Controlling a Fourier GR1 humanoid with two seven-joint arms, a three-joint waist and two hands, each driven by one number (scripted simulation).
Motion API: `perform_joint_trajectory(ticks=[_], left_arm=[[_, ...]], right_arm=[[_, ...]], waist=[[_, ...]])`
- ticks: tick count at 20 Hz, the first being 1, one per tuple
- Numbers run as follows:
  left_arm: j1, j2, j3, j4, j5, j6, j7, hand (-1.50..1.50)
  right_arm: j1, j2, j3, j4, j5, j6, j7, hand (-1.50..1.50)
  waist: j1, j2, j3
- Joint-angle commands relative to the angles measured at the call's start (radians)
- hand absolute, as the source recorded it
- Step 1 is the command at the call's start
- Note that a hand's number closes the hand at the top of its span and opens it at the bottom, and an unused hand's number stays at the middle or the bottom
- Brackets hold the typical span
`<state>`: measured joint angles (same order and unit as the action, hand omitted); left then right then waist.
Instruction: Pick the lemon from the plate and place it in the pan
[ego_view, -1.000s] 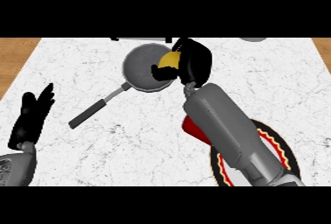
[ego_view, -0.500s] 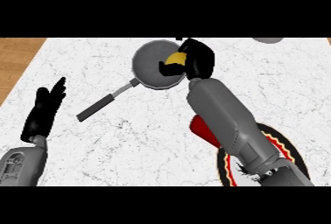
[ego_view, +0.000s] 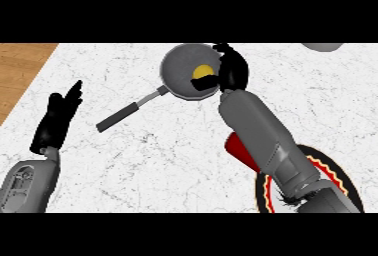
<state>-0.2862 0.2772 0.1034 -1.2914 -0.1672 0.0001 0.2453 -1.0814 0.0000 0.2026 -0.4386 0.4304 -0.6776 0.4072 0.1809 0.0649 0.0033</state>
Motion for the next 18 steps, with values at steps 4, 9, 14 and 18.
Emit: perform_joint_trajectory(ticks=[4, 9, 14, 18], left_arm=[[-0.04, -0.023, -0.023, 0.01, -0.007, 0.0, 0.012, 0.0], [-0.019, -0.025, -0.023, 0.017, -0.016, 0.01, -0.005, 0.0], [-0.011, -0.026, -0.015, 0.028, -0.015, 0.015, -0.012, 0.0], [-0.021, -0.002, 0.009, 0.027, -0.008, 0.014, 0.013, 0.0]], right_arm=[[-0.006, 0.0, -0.033, 0.032, -0.104, -0.049, -0.129, -1.5], [0.0, 0.0, -0.073, 0.006, -0.175, -0.134, -0.247, -1.5], [-0.011, 0.0, -0.116, 0.013, -0.22, -0.245, -0.329, -1.5], [-0.018, 0.0, -0.15, 0.013, -0.29, -0.297, -0.38, -1.5]], waist=[[0.027, 0.01, 0.001], [0.023, 0.001, 0.001], [0.009, -0.001, 0.0], [-0.026, -0.019, -0.001]])
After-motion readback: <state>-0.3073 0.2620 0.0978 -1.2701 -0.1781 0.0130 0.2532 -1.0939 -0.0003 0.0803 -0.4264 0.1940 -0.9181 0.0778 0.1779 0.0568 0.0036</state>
